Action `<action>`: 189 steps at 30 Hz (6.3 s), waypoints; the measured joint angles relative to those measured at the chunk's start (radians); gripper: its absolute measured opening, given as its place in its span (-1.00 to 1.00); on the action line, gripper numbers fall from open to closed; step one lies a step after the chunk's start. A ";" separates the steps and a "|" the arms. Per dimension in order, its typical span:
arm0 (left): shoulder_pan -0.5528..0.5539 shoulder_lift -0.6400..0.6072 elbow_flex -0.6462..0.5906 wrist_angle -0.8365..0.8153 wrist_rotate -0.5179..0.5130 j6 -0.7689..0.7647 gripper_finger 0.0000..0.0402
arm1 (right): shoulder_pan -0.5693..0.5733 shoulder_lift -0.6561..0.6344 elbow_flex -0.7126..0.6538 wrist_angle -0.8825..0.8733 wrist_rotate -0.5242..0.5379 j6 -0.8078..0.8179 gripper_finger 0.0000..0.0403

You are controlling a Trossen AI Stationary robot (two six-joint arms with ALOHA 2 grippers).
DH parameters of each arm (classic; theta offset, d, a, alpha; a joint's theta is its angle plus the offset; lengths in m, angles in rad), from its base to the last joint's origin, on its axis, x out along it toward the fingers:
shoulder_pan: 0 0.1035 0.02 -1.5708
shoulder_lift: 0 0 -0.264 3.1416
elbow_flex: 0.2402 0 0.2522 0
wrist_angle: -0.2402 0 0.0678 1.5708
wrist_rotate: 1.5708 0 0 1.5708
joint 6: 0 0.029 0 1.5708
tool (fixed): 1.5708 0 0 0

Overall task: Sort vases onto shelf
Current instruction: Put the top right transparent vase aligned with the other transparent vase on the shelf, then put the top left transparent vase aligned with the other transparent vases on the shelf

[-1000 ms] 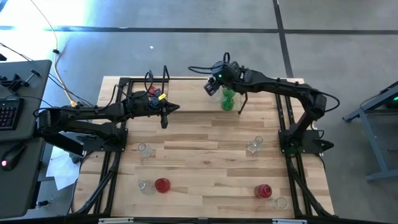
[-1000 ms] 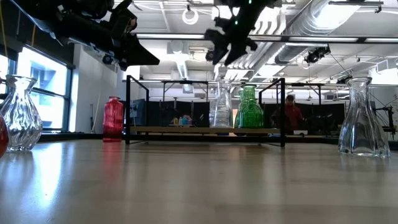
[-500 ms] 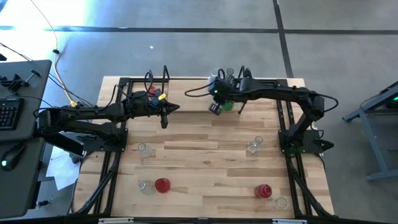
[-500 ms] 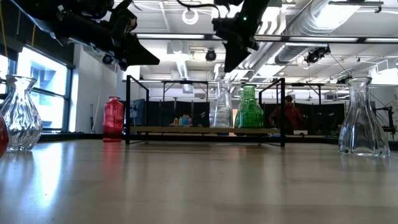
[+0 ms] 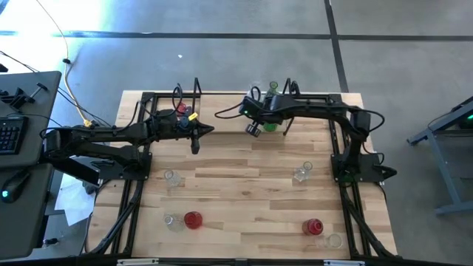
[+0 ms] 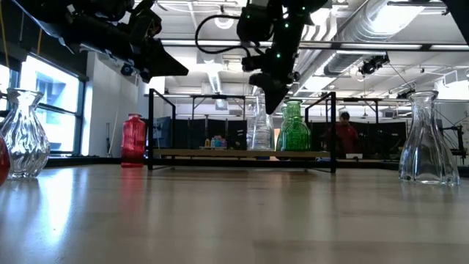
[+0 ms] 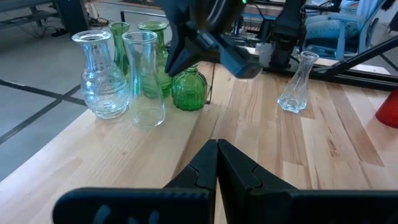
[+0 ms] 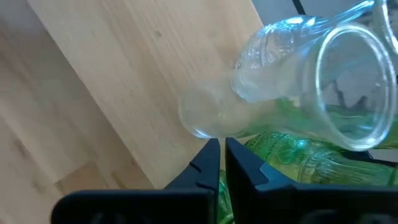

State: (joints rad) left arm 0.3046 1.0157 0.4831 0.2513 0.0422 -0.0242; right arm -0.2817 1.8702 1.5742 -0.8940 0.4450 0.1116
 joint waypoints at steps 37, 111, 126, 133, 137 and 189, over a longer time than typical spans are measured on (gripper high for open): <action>0.000 0.000 0.000 0.000 0.000 0.002 -1.00 | -0.055 0.019 0.000 0.073 0.016 -0.008 -0.99; -0.336 -0.093 0.230 -0.791 -0.144 -0.196 -1.00 | 0.404 -0.216 -0.706 1.317 -0.305 -0.006 -1.00; -0.594 -0.033 0.484 -1.419 -0.076 -0.579 -0.30 | 0.404 -0.215 -0.706 1.298 -0.304 -0.035 -1.00; -0.622 0.018 0.484 -1.464 -0.077 -0.652 0.19 | 0.404 -0.214 -0.706 1.298 -0.303 -0.046 -1.00; -0.620 0.053 0.484 -1.497 -0.081 -0.594 0.35 | 0.404 -0.214 -0.706 1.295 -0.303 -0.050 -1.00; -0.466 0.175 0.449 -1.478 -0.022 -0.338 -0.98 | 0.404 -0.214 -0.706 1.275 -0.304 -0.049 -1.00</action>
State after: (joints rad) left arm -0.1611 1.1912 0.9318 -1.2262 0.0204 -0.3622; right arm 0.1223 1.6562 0.8684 0.3813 0.1406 0.0624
